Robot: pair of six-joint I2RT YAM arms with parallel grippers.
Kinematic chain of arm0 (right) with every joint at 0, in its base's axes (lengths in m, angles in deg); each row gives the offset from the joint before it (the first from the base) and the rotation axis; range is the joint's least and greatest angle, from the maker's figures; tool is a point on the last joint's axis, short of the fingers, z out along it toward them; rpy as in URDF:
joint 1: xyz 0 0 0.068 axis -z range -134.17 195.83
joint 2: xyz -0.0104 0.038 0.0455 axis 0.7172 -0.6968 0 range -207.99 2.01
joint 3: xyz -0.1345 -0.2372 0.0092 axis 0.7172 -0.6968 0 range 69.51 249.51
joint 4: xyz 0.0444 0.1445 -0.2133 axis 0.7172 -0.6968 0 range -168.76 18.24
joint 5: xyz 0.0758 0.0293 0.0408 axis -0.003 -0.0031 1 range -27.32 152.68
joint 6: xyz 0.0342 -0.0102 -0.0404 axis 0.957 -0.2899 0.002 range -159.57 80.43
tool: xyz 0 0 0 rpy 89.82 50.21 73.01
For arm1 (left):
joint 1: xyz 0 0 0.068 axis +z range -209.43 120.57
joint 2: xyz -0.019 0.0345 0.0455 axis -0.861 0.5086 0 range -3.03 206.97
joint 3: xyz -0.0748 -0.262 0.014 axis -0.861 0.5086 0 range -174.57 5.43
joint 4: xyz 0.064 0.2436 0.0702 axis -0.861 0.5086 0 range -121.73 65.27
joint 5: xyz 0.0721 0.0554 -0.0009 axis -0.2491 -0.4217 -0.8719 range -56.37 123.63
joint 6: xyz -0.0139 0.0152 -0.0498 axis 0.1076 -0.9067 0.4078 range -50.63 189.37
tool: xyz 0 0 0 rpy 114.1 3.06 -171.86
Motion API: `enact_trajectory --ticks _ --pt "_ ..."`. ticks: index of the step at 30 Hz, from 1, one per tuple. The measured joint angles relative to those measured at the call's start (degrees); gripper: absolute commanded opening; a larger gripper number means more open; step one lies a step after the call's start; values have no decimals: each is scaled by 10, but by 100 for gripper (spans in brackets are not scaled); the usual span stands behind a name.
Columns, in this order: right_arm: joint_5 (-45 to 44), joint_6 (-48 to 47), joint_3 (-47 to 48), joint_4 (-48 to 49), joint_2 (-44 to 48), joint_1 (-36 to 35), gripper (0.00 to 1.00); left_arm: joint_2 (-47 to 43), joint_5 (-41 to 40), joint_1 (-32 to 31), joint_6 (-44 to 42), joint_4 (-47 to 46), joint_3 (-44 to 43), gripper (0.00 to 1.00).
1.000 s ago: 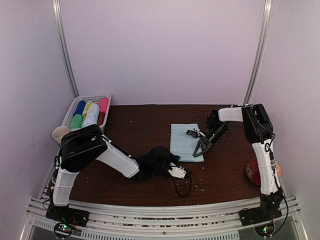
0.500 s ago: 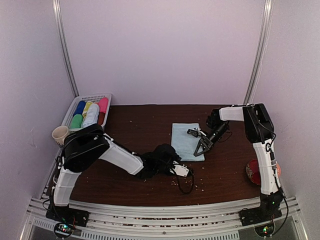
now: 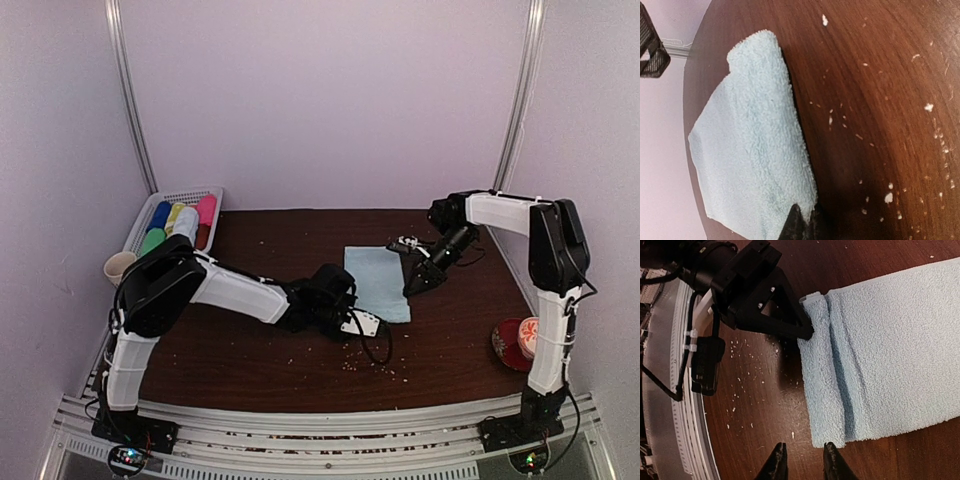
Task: Roll the towels
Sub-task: Roll the towel at the center of the board.
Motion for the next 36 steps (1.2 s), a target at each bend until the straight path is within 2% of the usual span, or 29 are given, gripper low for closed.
enact_trajectory --ticks 5,12,14,17,22,28,36 --pt "-30 -39 -82 66 69 0 33 0 31 10 29 24 -13 0" --pt "-55 -144 -263 192 210 0 60 0 93 30 72 91 -47 0" --pt "-59 -178 -327 244 266 -2 64 1 117 36 83 119 -61 0" --pt "-72 -209 -408 326 336 -13 66 8 153 44 99 162 -89 0" --pt "-107 -224 -511 471 387 -57 66 23 209 55 125 224 -135 0" --pt "-171 -214 -581 613 389 -120 64 43 276 66 155 276 -176 0" --pt "-274 -178 -609 761 354 -185 59 75 353 90 191 331 -230 0"
